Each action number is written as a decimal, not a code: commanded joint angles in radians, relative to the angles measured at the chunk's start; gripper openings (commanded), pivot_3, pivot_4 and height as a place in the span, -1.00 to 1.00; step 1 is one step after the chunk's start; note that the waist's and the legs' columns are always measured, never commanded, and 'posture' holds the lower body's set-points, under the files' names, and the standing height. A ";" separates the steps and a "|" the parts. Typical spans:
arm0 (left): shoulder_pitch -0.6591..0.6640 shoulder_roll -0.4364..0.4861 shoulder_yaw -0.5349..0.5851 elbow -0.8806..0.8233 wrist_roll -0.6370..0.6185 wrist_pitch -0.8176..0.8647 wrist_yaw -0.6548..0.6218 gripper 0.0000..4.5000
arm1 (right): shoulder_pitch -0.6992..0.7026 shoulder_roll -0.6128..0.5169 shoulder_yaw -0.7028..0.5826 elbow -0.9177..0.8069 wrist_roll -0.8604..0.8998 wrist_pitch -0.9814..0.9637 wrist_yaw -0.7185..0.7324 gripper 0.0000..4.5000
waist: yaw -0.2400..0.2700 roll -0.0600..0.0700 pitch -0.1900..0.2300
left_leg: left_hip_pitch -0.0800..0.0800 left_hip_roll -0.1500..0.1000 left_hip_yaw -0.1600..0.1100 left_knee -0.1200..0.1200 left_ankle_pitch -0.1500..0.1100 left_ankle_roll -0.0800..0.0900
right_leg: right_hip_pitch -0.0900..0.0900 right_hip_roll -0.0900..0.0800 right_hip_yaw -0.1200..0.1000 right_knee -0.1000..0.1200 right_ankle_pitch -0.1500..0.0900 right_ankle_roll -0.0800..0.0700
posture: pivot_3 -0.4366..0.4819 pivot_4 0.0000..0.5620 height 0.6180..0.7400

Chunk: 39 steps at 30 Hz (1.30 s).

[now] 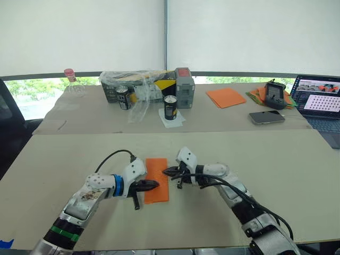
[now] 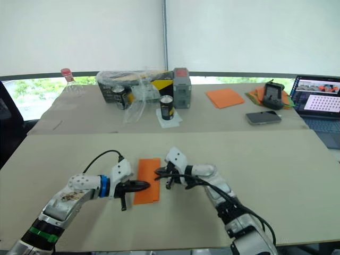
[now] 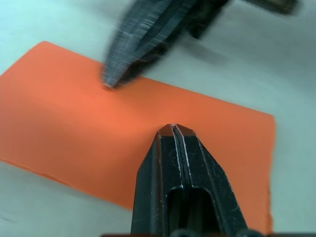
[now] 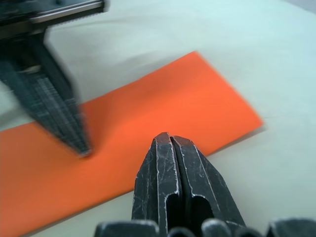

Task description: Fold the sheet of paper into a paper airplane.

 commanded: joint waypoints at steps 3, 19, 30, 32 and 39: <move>0.040 0.018 -0.048 0.012 0.034 0.036 -0.008 -1.00 | -0.069 0.020 -0.031 0.161 -0.034 -0.083 -0.013 -0.99 | -0.001 0.000 -0.001 | 0.001 0.000 0.000 0.000 0.000 0.000 | 0.001 0.000 0.000 0.000 0.000 0.000 | -0.05 -0.47 0.99; 0.046 -0.010 -0.017 0.004 0.006 0.068 0.020 -1.00 | -0.234 0.080 -0.137 0.497 -0.073 -0.247 -0.107 -0.99 | -0.001 0.001 -0.001 | 0.015 0.000 0.000 -0.009 0.000 0.000 | 0.014 -0.001 0.000 -0.005 0.000 0.000 | -0.05 -0.47 0.99; 0.021 -0.051 0.005 0.018 -0.015 0.094 0.030 -1.00 | -0.105 0.075 -0.137 0.194 -0.012 -0.155 0.039 -0.99 | -0.004 0.001 -0.001 | 0.013 0.001 0.000 -0.011 0.000 0.000 | 0.013 0.000 0.000 -0.009 0.000 0.000 | -0.05 -0.47 0.99; 0.024 -0.050 0.004 0.012 -0.021 0.098 0.028 -1.00 | -0.102 0.080 -0.128 0.213 -0.025 -0.154 0.036 -0.99 | -0.003 0.001 -0.001 | 0.013 0.001 0.000 -0.011 0.000 0.000 | 0.013 -0.001 0.000 -0.010 0.000 0.000 | -0.05 -0.47 0.99; 0.040 -0.048 0.005 0.002 -0.035 0.102 0.026 -1.00 | -0.090 0.069 -0.063 0.247 -0.085 -0.129 0.082 -0.99 | -0.004 0.001 -0.001 | 0.013 0.001 0.000 -0.012 0.000 0.000 | 0.013 -0.001 0.000 -0.011 0.000 0.000 | -0.05 -0.47 0.99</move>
